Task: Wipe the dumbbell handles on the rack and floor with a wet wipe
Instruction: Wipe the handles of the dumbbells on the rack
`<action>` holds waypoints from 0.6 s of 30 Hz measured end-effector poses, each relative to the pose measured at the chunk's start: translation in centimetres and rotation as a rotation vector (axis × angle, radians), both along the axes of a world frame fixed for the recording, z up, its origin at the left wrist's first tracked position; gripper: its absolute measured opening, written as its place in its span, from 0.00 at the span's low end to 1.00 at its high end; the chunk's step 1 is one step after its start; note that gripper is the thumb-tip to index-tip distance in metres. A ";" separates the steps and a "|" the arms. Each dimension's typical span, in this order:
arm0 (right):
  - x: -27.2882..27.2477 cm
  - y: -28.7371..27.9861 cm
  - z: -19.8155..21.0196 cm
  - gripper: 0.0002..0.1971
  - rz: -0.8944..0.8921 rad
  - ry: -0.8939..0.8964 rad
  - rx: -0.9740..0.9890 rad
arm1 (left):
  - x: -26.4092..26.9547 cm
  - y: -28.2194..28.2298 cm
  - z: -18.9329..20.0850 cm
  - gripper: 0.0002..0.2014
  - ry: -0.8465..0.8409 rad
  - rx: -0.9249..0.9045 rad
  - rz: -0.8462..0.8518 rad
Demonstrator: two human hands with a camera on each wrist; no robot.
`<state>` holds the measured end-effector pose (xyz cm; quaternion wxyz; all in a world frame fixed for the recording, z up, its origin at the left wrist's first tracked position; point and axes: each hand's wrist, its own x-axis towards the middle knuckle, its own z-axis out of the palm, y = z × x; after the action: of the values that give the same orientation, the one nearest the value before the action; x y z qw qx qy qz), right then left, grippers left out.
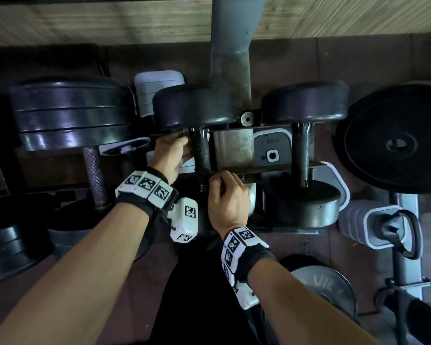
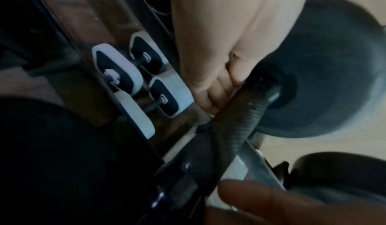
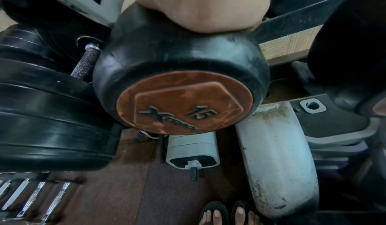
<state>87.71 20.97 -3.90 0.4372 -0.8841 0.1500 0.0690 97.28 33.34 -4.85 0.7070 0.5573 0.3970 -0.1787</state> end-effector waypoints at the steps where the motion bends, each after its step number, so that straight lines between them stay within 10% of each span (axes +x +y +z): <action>1: 0.0 -0.1 0.0 0.17 0.000 -0.001 -0.001 | -0.3 0.1 0.0 0.10 -0.048 0.081 -0.010; 5: 0.0 0.1 -0.2 0.17 0.005 -0.002 -0.007 | -1.3 1.3 -0.5 0.10 -0.050 0.374 -0.213; 11: -0.1 -0.1 -0.3 0.17 0.007 -0.013 -0.007 | 0.4 0.8 -0.5 0.14 -0.029 0.094 -0.072; 18: 0.2 -0.3 -0.3 0.16 -0.002 0.049 0.022 | -2.6 0.8 2.1 0.14 -0.453 0.909 -0.478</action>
<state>87.94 20.65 -4.17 0.4433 -0.8770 0.1608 0.0920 94.66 34.19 -2.75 0.4033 0.9048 0.1350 -0.0205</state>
